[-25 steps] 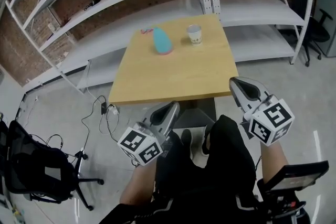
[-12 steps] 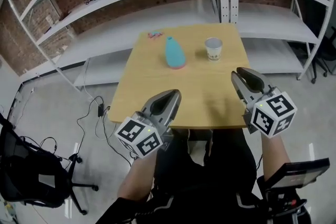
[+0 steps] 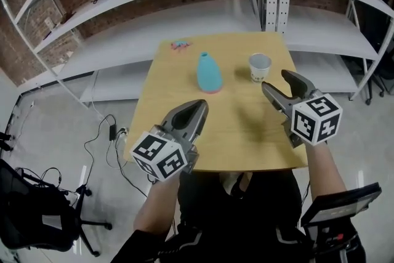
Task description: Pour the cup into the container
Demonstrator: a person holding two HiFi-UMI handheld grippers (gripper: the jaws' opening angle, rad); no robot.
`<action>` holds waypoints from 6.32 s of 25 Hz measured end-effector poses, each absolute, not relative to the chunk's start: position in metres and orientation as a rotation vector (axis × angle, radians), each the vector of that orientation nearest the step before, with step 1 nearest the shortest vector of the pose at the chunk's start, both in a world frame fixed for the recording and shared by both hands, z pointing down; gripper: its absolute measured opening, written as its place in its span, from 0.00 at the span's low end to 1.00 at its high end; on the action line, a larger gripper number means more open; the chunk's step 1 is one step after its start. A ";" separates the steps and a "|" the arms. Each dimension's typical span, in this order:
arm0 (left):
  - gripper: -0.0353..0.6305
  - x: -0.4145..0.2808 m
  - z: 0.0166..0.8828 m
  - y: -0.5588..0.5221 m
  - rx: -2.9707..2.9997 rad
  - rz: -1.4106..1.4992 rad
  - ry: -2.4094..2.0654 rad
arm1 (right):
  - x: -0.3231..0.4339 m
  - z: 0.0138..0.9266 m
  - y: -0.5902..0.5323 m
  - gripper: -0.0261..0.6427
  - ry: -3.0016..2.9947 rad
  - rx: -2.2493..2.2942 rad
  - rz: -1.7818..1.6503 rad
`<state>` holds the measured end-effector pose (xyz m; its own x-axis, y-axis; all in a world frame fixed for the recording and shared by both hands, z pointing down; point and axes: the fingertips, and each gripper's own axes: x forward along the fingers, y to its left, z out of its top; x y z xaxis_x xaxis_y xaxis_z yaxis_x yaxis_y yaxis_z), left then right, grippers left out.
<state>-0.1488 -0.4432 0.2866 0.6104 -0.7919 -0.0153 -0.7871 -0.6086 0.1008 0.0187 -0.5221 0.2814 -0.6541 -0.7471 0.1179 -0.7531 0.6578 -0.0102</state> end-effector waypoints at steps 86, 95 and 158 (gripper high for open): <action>0.05 -0.209 0.281 -0.535 2.722 0.037 -1.468 | -0.134 0.263 -0.617 0.51 -2.336 0.842 -0.409; 0.05 -0.180 0.289 -0.541 2.763 0.105 -1.410 | -0.136 0.267 -0.618 0.51 -2.161 0.822 -0.577; 0.05 -0.165 0.307 -0.532 2.770 0.097 -1.296 | -0.154 0.264 -0.627 0.51 -1.709 0.766 -1.001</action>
